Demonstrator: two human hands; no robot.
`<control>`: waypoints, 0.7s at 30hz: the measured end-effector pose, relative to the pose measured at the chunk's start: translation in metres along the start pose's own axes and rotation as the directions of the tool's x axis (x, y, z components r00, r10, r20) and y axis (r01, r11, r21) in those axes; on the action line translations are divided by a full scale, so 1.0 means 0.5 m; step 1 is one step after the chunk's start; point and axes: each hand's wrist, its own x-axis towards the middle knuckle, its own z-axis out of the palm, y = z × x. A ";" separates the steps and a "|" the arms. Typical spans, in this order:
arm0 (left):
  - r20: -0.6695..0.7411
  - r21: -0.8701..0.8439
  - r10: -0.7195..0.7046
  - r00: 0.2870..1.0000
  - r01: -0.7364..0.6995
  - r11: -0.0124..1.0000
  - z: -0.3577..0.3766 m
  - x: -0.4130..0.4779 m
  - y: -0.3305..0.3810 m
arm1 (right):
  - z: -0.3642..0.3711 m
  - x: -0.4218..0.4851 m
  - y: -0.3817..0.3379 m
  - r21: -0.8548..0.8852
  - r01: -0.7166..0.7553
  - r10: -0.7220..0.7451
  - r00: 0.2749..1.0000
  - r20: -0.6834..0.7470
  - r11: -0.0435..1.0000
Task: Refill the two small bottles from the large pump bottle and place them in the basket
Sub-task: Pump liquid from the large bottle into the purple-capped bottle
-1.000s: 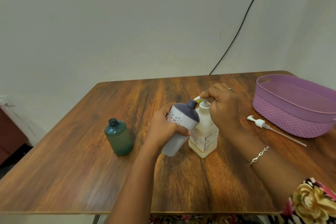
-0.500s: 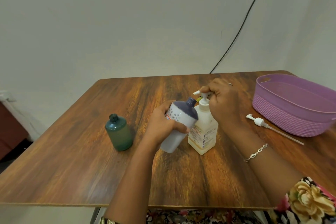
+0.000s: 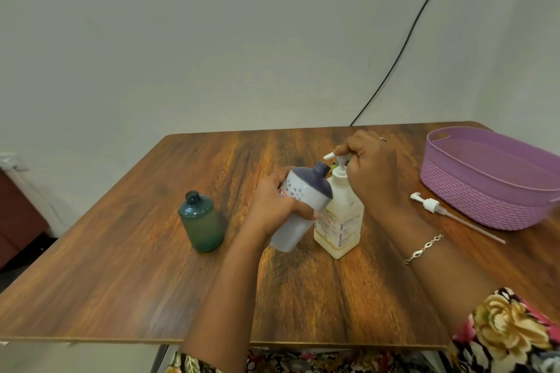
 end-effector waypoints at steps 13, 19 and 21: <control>0.001 0.016 0.018 1.000 -0.018 1.000 0.004 -0.004 -0.002 | 0.001 -0.008 0.001 -0.017 -0.014 0.014 1.000 0.024 1.000; 0.009 0.004 0.000 1.000 0.000 1.000 0.001 -0.005 -0.002 | 0.016 -0.029 0.001 -0.110 0.027 -0.027 1.000 -0.004 0.994; 0.011 0.009 -0.001 1.000 0.001 1.000 0.000 -0.006 -0.001 | 0.013 -0.026 0.000 -0.081 0.009 -0.009 1.000 0.004 0.997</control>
